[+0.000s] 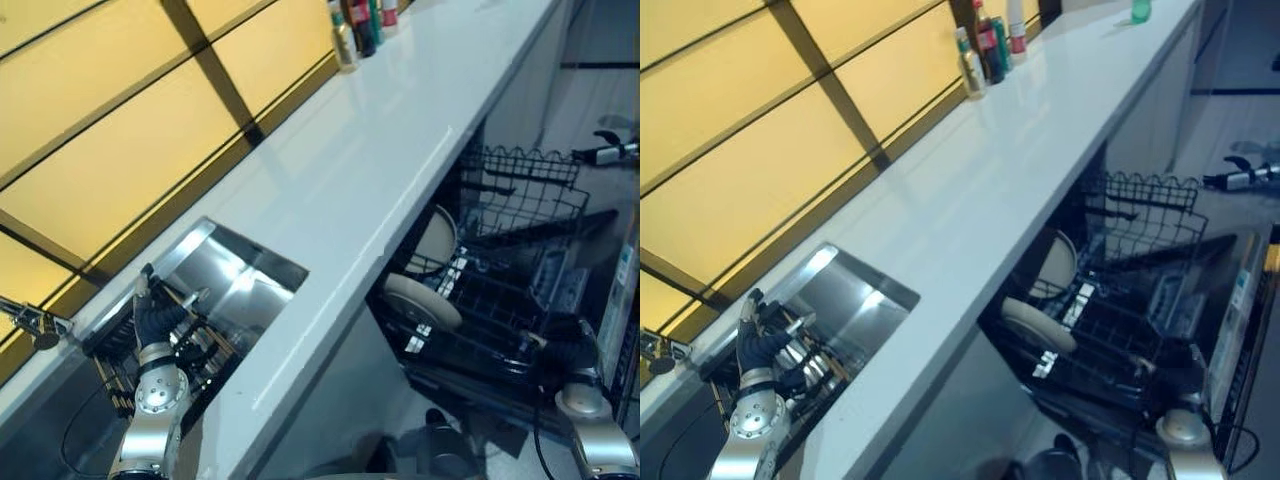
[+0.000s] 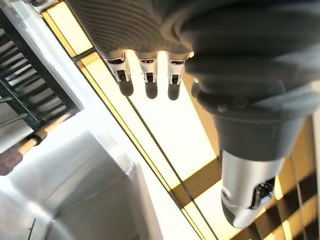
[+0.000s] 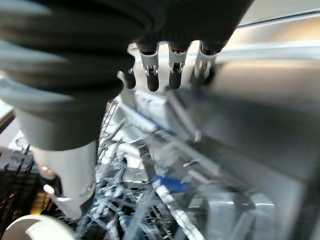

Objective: Pick up plates and place into dishwasher.

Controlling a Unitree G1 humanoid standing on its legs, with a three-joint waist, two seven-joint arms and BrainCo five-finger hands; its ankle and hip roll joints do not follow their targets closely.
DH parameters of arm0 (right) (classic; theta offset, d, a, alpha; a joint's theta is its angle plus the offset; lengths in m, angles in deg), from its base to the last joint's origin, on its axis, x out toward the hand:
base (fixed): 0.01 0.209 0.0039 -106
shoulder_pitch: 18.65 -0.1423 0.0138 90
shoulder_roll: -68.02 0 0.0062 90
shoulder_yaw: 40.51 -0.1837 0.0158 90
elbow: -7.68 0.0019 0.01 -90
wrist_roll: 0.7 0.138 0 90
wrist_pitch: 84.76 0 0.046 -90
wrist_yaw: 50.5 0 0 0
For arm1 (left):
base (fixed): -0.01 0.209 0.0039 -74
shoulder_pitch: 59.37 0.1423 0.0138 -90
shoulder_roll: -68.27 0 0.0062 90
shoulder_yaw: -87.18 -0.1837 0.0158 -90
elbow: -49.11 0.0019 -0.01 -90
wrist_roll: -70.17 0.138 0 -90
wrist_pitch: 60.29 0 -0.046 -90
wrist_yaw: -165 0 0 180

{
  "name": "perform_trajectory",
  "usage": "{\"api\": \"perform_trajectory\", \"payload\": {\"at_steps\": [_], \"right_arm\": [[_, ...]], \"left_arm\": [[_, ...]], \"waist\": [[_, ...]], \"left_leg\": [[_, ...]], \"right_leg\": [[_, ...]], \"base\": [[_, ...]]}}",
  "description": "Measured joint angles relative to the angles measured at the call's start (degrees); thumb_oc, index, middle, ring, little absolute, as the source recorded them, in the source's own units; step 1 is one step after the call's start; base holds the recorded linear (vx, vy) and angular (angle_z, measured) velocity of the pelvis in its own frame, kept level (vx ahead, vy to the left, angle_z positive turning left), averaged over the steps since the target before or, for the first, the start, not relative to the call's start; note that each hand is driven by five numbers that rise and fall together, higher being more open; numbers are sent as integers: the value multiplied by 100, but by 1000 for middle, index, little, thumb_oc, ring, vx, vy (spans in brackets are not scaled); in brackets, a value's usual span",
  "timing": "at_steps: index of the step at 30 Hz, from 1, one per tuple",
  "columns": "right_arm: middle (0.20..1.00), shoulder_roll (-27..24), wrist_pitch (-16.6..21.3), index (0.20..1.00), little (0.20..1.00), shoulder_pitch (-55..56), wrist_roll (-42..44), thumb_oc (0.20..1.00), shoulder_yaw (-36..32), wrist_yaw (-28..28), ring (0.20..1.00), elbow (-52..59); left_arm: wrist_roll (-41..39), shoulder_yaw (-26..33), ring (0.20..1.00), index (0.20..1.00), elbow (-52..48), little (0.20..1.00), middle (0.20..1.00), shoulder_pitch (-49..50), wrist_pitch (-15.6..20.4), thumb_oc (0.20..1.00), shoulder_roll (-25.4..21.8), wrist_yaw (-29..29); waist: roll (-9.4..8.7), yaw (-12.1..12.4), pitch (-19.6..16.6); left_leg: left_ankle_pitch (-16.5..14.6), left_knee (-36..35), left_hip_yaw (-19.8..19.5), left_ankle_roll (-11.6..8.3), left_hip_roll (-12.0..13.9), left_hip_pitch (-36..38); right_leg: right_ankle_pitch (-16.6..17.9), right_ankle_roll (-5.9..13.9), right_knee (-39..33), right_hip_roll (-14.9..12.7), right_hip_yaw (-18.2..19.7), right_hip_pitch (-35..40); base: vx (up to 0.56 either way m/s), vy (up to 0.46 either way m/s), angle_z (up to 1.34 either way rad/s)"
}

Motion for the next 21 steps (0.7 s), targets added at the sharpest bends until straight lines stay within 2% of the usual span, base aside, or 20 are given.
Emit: {"api": "perform_trajectory", "payload": {"at_steps": [1,2,3,5,6,9,10,11,13,21], "right_arm": [[1000,1,11,1000,1000,13,103,1000,-2,-80,1000,5],[1000,44,46,1000,1000,35,185,1000,1,-200,1000,68],[1000,-76,77,1000,1000,-19,267,1000,-41,-346,1000,103],[1000,-187,174,1000,1000,-85,378,1000,-146,-765,1000,164],[1000,-191,210,1000,1000,-124,447,1000,-174,-971,1000,181],[1000,-190,283,1000,1000,-311,531,1000,-174,-1309,1000,218],[1000,-169,290,1000,1000,-421,528,1000,-172,-1367,1000,246],[1000,-163,293,1000,1000,-408,516,1000,-171,-1424,1000,297],[1000,-249,299,1000,1000,-485,490,1000,-170,-1436,1000,358],[1000,-418,96,1000,1000,-659,222,1000,-76,-1304,1000,380]], "left_arm": [[0,-47,1000,1000,-39,1000,1000,10,1,1000,-12,11],[0,-47,1000,1000,-104,1000,1000,75,6,1000,-87,8],[-9,-92,1000,1000,-70,1000,1000,90,0,1000,4,-1],[-5,-257,1000,1000,-81,1000,1000,97,2,1000,-11,-12],[-11,-308,1000,1000,-40,1000,1000,62,1,1000,-11,-70],[-24,-530,1000,1000,-31,1000,1000,47,2,1000,2,-206],[-48,-551,1000,1000,-45,1000,1000,38,4,1000,-22,-248],[-57,-569,1000,1000,-51,1000,1000,13,6,1000,-27,-283],[-69,-595,1000,1000,-48,1000,1000,64,9,1000,19,-307],[-270,-697,1000,1000,-79,1000,1000,19,9,1000,37,-318]], "waist": [[-85,-25,11],[-368,-81,-32],[-275,-118,35],[-126,-114,79],[-77,-109,95],[163,-97,141],[247,-82,148],[180,-127,157],[278,-127,131],[364,-182,65]], "left_leg": [[-1,27,-13,-3,-103,-37],[-5,72,5,-30,-360,-122],[-110,316,28,-36,-433,-274],[-238,679,133,84,-552,-454],[-282,553,125,226,-575,-448],[-261,399,137,253,-533,-589],[-240,418,159,281,-518,-684],[-215,438,201,279,-608,-663],[-211,334,226,277,-668,-678],[-143,178,245,285,-676,-586]], "right_leg": [[-331,79,647,-171,42,-83],[-833,61,553,-483,209,27],[-766,97,542,-510,203,-89],[-648,113,535,-507,210,-304],[-576,99,537,-482,230,-407],[-452,291,289,-451,247,-542],[-459,254,484,-460,286,-589],[-544,248,566,-569,317,-570],[-547,192,528,-610,332,-653],[-565,174,540,-629,321,-683]], "base": [[-133,123,10],[-157,116,23],[-160,117,14],[-143,131,-2],[-108,149,-11],[-49,142,-27],[-7,110,-14],[9,105,-11],[33,88,-20],[43,75,-9]]}}
